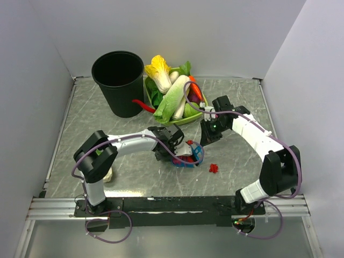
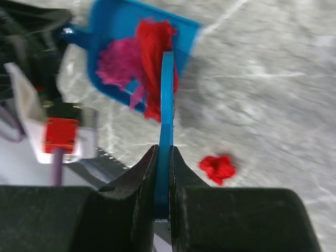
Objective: Sweep away the paper scraps from the table
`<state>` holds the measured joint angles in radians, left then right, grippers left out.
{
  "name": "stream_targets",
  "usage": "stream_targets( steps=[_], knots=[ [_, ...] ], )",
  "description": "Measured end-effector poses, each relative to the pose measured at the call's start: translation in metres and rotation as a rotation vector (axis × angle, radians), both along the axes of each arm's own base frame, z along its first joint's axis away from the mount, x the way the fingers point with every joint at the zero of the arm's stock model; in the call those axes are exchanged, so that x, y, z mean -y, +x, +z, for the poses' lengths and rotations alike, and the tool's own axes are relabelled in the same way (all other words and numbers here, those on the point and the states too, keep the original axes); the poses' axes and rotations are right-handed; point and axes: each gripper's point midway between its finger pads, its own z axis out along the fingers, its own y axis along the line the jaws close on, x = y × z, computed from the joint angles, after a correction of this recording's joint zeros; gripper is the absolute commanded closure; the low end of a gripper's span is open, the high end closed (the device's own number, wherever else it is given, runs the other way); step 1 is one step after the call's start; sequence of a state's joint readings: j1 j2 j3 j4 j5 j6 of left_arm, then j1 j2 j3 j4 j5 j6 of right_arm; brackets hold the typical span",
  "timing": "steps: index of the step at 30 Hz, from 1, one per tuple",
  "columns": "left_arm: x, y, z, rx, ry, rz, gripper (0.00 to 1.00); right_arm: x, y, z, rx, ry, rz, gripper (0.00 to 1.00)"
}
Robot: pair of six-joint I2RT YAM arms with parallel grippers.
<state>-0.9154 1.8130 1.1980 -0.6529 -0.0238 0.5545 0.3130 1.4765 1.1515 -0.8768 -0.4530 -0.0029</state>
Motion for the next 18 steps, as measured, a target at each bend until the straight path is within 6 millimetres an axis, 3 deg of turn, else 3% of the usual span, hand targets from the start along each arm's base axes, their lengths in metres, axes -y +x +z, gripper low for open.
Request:
stream_targets(
  steps=[5,11,18],
  knots=[
    [0.005,0.001,0.001,0.0,-0.018,-0.001,0.63,-0.007,-0.004,0.003,-0.013,0.035,0.015,1.0],
    [0.008,-0.001,0.0,-0.026,-0.05,0.016,0.58,0.004,-0.002,0.001,0.015,-0.028,0.028,1.0],
    [-0.001,0.001,0.007,-0.036,-0.088,0.042,0.54,0.015,0.005,0.027,0.134,-0.065,0.042,1.0]
  ],
)
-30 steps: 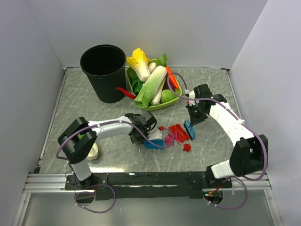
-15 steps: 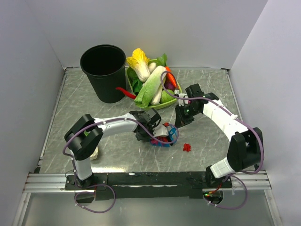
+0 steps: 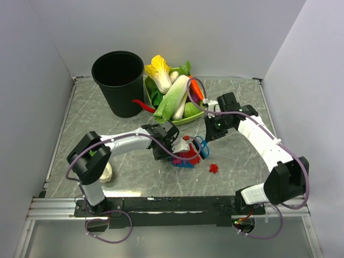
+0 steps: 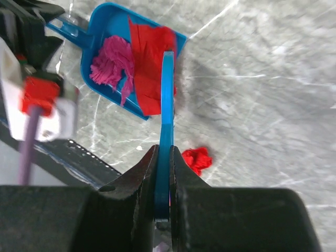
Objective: Sweep away the paper scraps from the table
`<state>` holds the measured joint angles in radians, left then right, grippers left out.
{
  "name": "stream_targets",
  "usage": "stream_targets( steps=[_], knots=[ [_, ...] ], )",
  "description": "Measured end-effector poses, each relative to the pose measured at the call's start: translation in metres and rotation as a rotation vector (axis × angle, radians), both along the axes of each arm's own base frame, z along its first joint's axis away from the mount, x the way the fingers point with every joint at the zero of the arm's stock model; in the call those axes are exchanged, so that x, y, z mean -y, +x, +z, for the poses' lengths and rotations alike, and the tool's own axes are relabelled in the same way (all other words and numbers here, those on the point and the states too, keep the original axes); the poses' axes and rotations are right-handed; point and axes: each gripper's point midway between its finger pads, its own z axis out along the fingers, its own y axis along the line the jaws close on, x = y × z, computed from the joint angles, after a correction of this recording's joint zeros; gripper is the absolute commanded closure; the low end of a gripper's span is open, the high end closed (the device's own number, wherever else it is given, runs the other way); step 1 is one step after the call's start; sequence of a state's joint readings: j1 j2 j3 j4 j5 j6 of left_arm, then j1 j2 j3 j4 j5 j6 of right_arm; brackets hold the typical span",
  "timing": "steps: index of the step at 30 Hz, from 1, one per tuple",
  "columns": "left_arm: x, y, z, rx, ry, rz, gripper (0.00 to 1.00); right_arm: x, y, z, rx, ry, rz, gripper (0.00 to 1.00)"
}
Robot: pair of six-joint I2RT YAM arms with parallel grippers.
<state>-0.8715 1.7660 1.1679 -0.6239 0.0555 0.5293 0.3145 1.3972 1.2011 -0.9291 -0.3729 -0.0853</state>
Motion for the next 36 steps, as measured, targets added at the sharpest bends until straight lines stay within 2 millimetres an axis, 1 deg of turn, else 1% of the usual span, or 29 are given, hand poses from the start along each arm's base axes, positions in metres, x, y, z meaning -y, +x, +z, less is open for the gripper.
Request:
stream_targets(
  steps=[3,5,8,11,14,17,23,27,30,32,36],
  knots=[
    [-0.005,0.004,0.011,0.018,-0.024,0.017,0.54,0.007,-0.001,0.008,0.042,-0.019,0.004,1.0],
    [-0.011,0.006,0.013,0.027,-0.031,0.028,0.54,0.013,-0.001,0.01,0.057,-0.04,0.0,1.0],
    [-0.021,0.006,0.009,0.021,-0.02,0.044,0.54,0.03,-0.001,0.013,0.082,-0.094,-0.035,1.0],
    [-0.029,0.003,0.001,0.005,-0.002,0.051,0.54,0.055,-0.005,0.015,0.104,-0.158,-0.108,1.0],
    [-0.029,0.001,-0.001,-0.004,-0.004,0.046,0.55,0.077,-0.013,0.016,0.097,-0.197,-0.188,1.0],
    [-0.028,-0.001,-0.003,-0.016,-0.005,0.042,0.54,0.092,-0.021,0.014,0.065,-0.224,-0.25,1.0],
    [-0.029,-0.003,-0.013,-0.043,0.014,0.04,0.57,0.096,-0.027,0.009,0.005,-0.227,-0.3,1.0],
    [-0.03,-0.004,-0.018,-0.054,0.027,0.041,0.62,0.098,-0.031,0.003,-0.058,-0.223,-0.355,1.0],
    [-0.029,-0.003,-0.018,-0.052,0.025,0.041,0.73,0.097,-0.034,0.0,-0.107,-0.222,-0.386,1.0],
    [-0.028,-0.002,-0.018,-0.054,0.027,0.041,0.78,0.096,-0.034,-0.002,-0.128,-0.222,-0.403,1.0],
    [-0.024,0.001,-0.018,-0.056,0.03,0.041,0.91,0.094,-0.036,-0.011,-0.182,-0.213,-0.445,1.0]
  ],
)
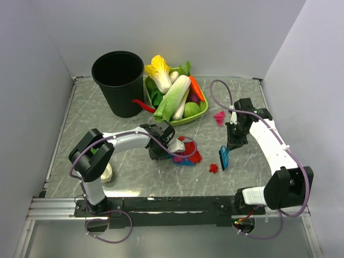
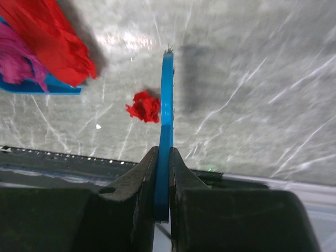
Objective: Sweep away the paper scraps from the table
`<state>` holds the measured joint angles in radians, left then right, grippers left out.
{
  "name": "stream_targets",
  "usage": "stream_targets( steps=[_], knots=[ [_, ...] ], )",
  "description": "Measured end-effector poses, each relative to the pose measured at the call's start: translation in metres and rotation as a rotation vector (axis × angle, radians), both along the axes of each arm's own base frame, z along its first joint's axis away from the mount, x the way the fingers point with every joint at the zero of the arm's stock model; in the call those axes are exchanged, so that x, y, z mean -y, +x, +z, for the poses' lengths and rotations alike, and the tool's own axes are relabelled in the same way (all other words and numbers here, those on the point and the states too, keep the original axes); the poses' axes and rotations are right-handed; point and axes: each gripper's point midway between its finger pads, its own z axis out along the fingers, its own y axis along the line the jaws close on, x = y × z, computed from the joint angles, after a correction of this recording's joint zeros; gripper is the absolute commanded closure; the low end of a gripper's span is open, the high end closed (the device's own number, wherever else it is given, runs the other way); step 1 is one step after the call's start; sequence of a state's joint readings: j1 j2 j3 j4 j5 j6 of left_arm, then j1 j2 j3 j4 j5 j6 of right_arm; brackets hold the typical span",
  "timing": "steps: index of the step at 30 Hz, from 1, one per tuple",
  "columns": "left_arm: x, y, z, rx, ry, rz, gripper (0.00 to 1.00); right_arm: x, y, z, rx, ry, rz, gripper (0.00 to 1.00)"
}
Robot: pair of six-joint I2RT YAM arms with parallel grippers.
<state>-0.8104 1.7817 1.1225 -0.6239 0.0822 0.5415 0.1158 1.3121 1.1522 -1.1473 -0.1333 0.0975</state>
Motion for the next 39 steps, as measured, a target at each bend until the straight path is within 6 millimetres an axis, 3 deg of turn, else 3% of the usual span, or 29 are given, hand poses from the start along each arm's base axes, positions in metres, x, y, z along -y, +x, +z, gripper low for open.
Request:
stream_targets(
  steps=[3,8,12,20,31,39],
  knots=[
    [0.0,0.0,0.002,-0.005,0.005,0.0,0.99,-0.003,-0.01,-0.011,-0.061,0.019,-0.032,1.0],
    [0.0,0.0,0.005,-0.016,0.018,0.001,0.99,-0.013,-0.013,-0.022,-0.125,0.078,-0.072,1.0],
    [-0.005,0.0,0.006,-0.003,0.05,-0.017,0.99,-0.028,-0.005,-0.026,-0.148,0.154,-0.097,1.0],
    [-0.01,-0.001,0.007,0.051,0.13,-0.103,0.99,-0.054,0.028,-0.017,-0.097,0.248,-0.076,1.0],
    [0.011,0.012,0.011,0.068,0.11,-0.124,0.99,-0.106,0.036,-0.007,-0.074,0.326,0.086,1.0],
    [0.02,0.007,0.007,0.036,0.056,-0.098,0.99,-0.113,0.042,0.0,-0.044,0.341,0.123,1.0]
  ],
)
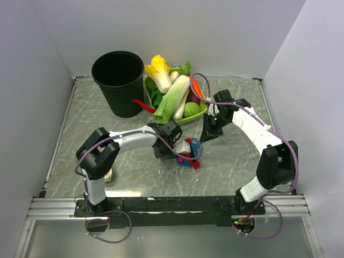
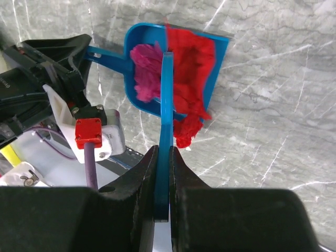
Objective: Sweep away the paper scraps from the table
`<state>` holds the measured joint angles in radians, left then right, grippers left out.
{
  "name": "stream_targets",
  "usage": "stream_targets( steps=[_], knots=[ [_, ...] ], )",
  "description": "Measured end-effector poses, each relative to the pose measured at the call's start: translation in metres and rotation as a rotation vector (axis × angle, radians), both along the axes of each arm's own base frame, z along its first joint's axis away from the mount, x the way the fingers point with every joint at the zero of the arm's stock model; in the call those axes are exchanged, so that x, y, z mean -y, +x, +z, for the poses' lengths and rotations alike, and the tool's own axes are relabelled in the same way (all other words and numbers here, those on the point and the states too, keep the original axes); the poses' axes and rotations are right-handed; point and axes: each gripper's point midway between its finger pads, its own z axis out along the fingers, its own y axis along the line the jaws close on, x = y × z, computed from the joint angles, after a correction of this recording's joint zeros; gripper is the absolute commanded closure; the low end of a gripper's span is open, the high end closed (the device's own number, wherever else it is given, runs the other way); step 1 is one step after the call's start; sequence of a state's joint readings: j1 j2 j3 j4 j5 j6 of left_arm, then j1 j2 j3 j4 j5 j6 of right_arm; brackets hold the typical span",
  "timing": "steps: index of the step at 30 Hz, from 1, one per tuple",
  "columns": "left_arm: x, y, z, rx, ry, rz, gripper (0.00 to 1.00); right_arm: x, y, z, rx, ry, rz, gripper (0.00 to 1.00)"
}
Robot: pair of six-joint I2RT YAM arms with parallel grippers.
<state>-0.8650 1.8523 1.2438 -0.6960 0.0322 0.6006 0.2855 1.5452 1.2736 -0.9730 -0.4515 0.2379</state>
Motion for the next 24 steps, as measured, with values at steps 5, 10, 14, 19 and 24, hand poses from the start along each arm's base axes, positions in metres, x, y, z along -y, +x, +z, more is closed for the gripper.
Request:
stream_targets(
  steps=[5,10,14,19,24],
  knots=[
    [0.001,0.0,-0.008,-0.021,-0.039,0.037,0.99,-0.003,-0.002,0.005,0.022,0.023,0.04,1.0],
    [0.002,0.004,-0.007,-0.02,-0.084,0.067,0.99,-0.002,-0.004,0.016,0.083,0.037,0.085,1.0],
    [0.001,0.006,-0.006,-0.016,-0.109,0.089,0.99,0.002,-0.005,0.032,0.151,0.033,0.116,1.0],
    [-0.001,0.008,-0.005,-0.013,-0.115,0.102,0.99,0.015,0.0,0.051,0.245,0.006,0.102,1.0],
    [-0.014,0.008,-0.001,0.007,-0.098,0.112,0.99,0.042,0.011,0.049,0.271,-0.076,0.025,1.0]
  ],
)
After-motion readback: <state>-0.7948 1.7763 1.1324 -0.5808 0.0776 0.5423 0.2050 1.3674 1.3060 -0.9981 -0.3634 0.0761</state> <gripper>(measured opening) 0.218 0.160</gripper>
